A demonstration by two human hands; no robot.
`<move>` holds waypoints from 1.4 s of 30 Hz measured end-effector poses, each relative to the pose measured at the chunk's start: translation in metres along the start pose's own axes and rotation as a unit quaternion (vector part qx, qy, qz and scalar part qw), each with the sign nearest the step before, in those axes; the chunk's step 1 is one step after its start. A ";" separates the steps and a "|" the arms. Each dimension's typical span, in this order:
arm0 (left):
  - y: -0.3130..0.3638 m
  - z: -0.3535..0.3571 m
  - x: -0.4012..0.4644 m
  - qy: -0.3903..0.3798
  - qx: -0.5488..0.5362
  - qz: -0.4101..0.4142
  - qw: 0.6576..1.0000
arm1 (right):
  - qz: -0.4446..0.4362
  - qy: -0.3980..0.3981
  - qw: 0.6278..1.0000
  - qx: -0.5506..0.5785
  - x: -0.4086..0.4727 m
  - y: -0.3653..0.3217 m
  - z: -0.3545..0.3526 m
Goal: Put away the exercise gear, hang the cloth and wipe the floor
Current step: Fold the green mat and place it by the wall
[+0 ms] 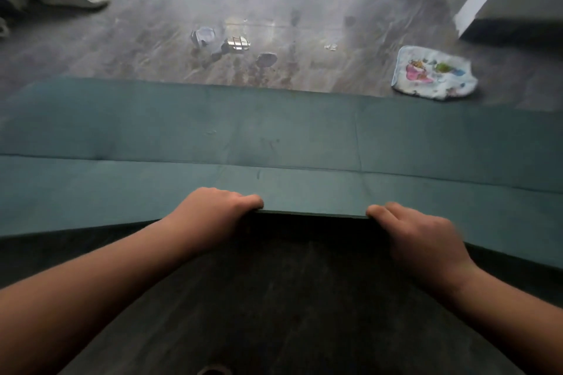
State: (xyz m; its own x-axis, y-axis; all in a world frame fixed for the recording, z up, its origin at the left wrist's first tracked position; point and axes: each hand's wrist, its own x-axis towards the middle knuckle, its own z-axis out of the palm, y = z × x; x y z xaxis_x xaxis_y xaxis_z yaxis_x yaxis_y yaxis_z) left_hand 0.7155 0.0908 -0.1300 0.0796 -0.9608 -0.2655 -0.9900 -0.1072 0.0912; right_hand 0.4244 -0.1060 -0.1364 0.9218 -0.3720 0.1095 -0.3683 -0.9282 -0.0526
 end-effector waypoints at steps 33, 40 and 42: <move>-0.014 0.010 0.133 0.109 0.038 -0.157 0.981 | 0.156 -0.059 0.981 -0.095 0.127 0.076 0.051; -0.008 0.080 0.138 0.083 0.029 -0.140 0.986 | 0.125 -0.059 0.986 -0.089 0.107 0.069 0.115; -0.005 0.094 0.145 0.071 0.031 -0.141 0.987 | 0.126 -0.066 0.986 -0.083 0.098 0.065 0.133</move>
State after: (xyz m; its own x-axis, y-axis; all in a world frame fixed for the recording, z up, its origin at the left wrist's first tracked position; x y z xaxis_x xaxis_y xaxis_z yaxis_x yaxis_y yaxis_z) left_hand 0.7215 -0.0238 -0.2591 0.3648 -0.9214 -0.1340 -0.9308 -0.3645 -0.0276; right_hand 0.5067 -0.2018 -0.2611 0.8015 -0.5977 -0.0176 -0.5932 -0.7984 0.1032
